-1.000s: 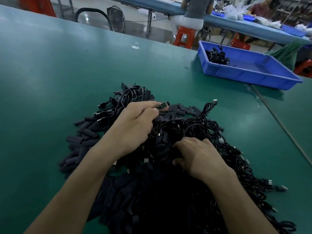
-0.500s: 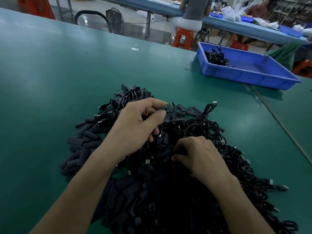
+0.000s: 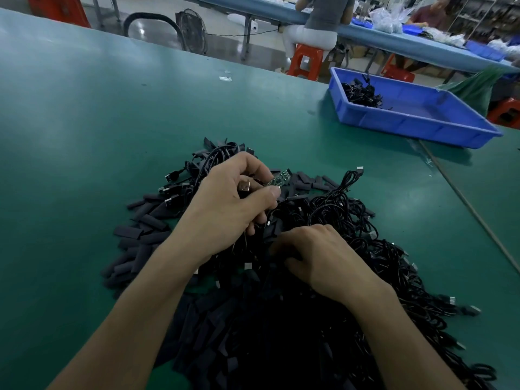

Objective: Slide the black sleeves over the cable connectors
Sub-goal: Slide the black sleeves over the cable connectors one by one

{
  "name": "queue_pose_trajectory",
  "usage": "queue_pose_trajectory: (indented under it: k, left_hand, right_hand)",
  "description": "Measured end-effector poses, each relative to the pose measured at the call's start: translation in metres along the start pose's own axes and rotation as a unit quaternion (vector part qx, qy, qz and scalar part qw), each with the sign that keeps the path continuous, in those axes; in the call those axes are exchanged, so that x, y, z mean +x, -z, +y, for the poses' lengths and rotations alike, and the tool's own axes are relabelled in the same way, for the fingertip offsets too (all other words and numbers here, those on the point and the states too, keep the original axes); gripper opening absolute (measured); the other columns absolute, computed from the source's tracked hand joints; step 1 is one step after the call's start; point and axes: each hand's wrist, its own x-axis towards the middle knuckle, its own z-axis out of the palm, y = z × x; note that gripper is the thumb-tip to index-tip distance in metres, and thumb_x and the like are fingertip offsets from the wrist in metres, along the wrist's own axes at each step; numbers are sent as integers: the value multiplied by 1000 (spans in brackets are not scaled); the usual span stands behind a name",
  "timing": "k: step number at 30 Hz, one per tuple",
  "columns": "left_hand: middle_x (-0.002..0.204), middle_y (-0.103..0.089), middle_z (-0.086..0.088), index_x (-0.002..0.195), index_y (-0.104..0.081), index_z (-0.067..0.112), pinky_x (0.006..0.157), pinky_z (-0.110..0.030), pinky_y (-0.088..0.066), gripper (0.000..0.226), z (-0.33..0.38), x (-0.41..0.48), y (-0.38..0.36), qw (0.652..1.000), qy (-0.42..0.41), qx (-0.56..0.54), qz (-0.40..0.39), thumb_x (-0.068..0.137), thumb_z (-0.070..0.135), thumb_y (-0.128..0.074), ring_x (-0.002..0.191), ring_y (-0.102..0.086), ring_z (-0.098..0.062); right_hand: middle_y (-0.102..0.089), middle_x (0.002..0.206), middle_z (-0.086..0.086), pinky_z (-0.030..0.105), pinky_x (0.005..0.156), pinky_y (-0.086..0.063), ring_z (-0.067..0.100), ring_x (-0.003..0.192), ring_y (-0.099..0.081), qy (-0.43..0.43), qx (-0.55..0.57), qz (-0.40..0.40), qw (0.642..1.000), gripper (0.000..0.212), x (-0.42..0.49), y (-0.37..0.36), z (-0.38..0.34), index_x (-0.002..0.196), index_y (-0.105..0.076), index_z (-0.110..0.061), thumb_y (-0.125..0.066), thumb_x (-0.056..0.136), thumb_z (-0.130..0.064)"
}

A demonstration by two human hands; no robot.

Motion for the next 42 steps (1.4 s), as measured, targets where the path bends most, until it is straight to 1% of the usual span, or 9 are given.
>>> queue_pose_trajectory:
  k: [7, 15, 20, 22, 26, 29, 32, 36, 42]
  left_hand:
    - [66, -66, 8, 85, -70, 33, 49, -19, -48, 14, -2, 1, -1, 1000, -6, 9, -9, 88, 20, -74, 55, -62, -11]
    - [71, -73, 4, 89, -75, 33, 47, -16, -46, 12, -5, 1, -2, 999, -2, 33, 8, 92, 22, -71, 51, -60, -4]
    - [66, -71, 5, 94, -75, 33, 46, -15, -44, 13, 0, -1, 0, 998, 6, 61, -2, 95, 22, -68, 49, -57, -4]
    - [65, -71, 4, 96, -75, 31, 44, -15, -44, 11, 2, -2, 2, 997, 14, 75, -11, 94, 23, -68, 46, -56, -4]
    - [64, -71, 5, 99, -76, 28, 43, -14, -43, 11, 3, -2, 3, 994, 19, 103, -20, 94, 23, -68, 44, -55, -3]
    - [65, -71, 6, 98, -75, 31, 45, -15, -44, 11, 4, -3, 3, 993, 29, 108, -25, 94, 23, -67, 45, -54, -2]
    - [67, -72, 7, 95, -72, 35, 45, -15, -44, 14, 3, -2, 4, 994, 37, 101, -25, 94, 22, -66, 46, -55, -2]
    - [70, -73, 5, 107, -71, 33, 44, -15, -42, 17, 4, -3, 5, 995, 36, 88, -30, 94, 22, -68, 47, -54, -3]
    - [67, -72, 3, 96, -72, 32, 42, -16, -40, 15, 6, -4, 6, 997, 27, 72, -32, 95, 18, -67, 45, -53, -5]
  right_hand:
    - [-54, 99, -19, 34, 89, -42, 3, 89, -50, 23, 19, 32, 999, 8, 1, -4, 9, 94, -73, -37, -72, 88, -41]
    - [-61, 71, -19, 17, 60, -45, 2, 70, -60, 8, 182, 217, 959, 9, 0, -5, 11, 92, -57, -30, -64, 97, -29]
    - [-67, 92, -26, 6, 76, -44, -8, 89, -63, 20, 217, 237, 947, 19, -2, -8, 14, 115, -69, -26, -65, 97, -21]
    - [-70, 99, -24, 6, 81, -45, -7, 95, -65, 23, 248, 258, 934, 22, -2, -7, 15, 112, -73, -28, -70, 93, -17]
    - [-75, 96, -16, 22, 81, -55, 6, 90, -71, 11, 358, 289, 888, 26, -1, -1, 17, 102, -73, -40, -77, 87, -20]
    - [-76, 94, -12, 21, 79, -55, 7, 87, -71, 14, 412, 308, 858, 22, -2, 4, 17, 100, -74, -37, -80, 81, -26]
    - [-76, 93, -12, 18, 78, -54, 5, 86, -71, 21, 427, 317, 847, 23, -3, 6, 13, 98, -75, -36, -79, 75, -35]
    - [-76, 86, -11, 19, 75, -55, 6, 78, -70, 40, 446, 340, 827, 19, -4, 5, 10, 96, -74, -36, -76, 76, -33]
    - [-74, 76, -9, 17, 69, -55, 7, 67, -69, 37, 434, 350, 829, 15, -4, 5, 9, 94, -74, -33, -74, 79, -31]
